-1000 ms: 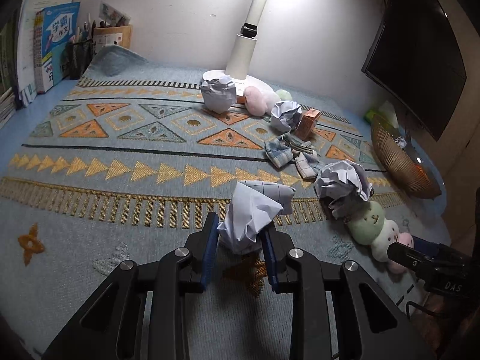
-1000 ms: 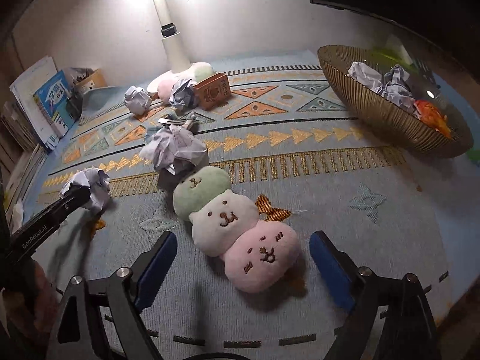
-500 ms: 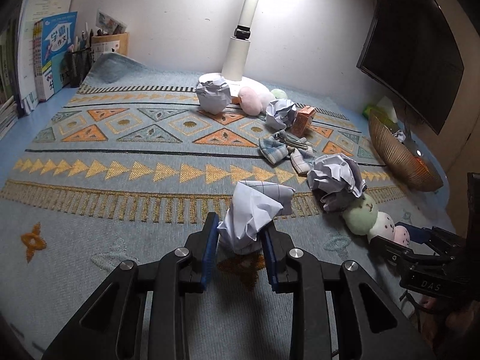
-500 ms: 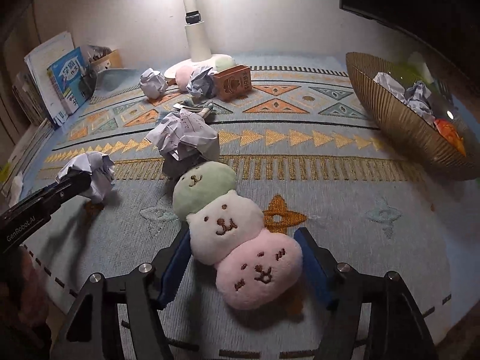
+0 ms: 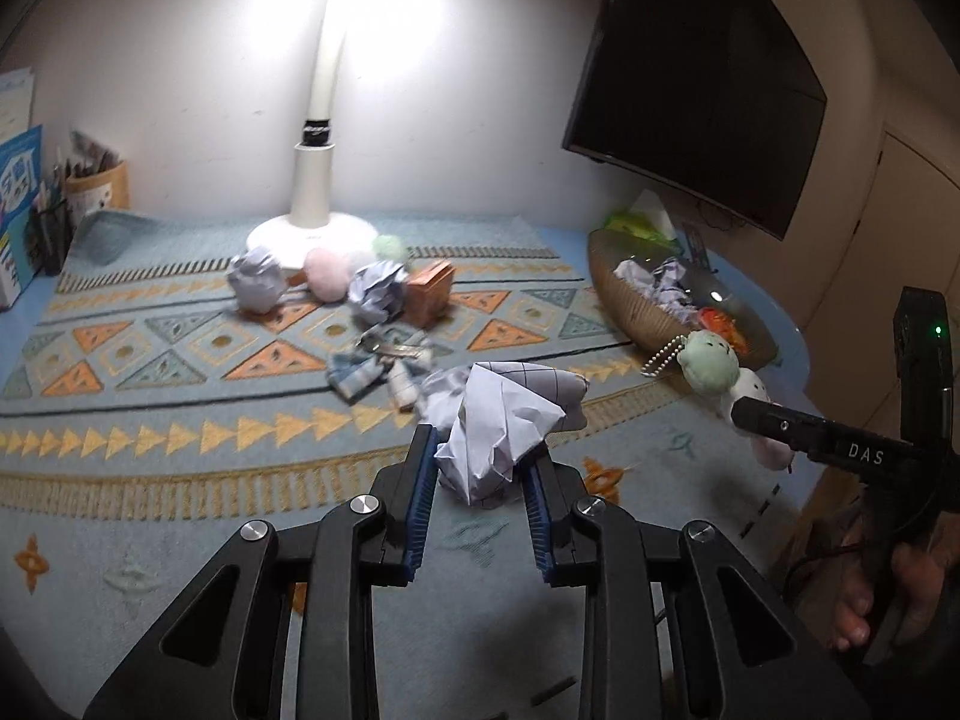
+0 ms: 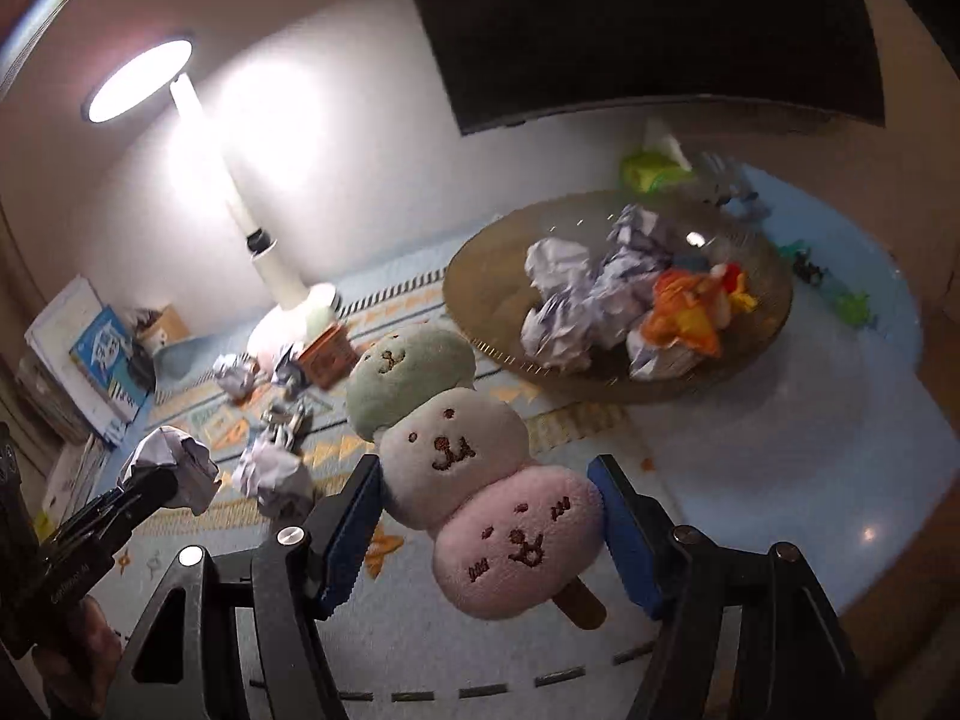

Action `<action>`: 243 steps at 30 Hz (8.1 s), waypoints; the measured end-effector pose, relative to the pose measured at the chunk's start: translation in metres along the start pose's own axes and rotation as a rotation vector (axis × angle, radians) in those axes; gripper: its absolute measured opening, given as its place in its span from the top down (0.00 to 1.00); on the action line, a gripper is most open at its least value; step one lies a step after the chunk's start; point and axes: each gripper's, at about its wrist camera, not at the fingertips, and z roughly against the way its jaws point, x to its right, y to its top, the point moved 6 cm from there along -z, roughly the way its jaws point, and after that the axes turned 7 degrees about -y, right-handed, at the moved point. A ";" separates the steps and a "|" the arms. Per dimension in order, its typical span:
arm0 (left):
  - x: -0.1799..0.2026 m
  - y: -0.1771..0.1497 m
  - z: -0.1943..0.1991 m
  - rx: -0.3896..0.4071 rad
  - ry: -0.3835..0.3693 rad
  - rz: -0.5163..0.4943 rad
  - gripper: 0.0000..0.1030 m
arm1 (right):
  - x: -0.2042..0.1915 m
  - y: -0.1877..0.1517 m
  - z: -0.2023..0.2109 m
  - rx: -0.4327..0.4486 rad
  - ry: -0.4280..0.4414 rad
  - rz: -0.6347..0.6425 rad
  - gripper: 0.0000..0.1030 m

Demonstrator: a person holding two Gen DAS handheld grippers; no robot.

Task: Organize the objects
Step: 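Carry plush stack and paper ball to the glass tray and open both tools, then move both tools back over the rug, then grasp a written paper ball with the right tool while the left tool grasps the plaid bow clip, then carry the paper ball toward the glass tray with the right tool while the left tool lifts the bow clip, then lower paper ball and bow clip into the tray and open both tools, then move both open tools back over the rug toward the remaining items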

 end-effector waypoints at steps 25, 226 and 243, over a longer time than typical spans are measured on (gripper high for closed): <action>0.104 0.114 -0.184 -0.047 -0.161 -0.070 0.34 | 0.095 0.103 -0.045 0.072 -0.149 -0.211 0.24; -0.149 -0.016 -0.024 0.006 0.242 0.263 0.01 | -0.164 -0.053 -0.139 -0.195 0.193 0.231 0.17; -0.139 -0.015 -0.015 0.034 0.293 0.225 0.01 | -0.155 -0.029 -0.118 -0.065 0.044 0.217 0.17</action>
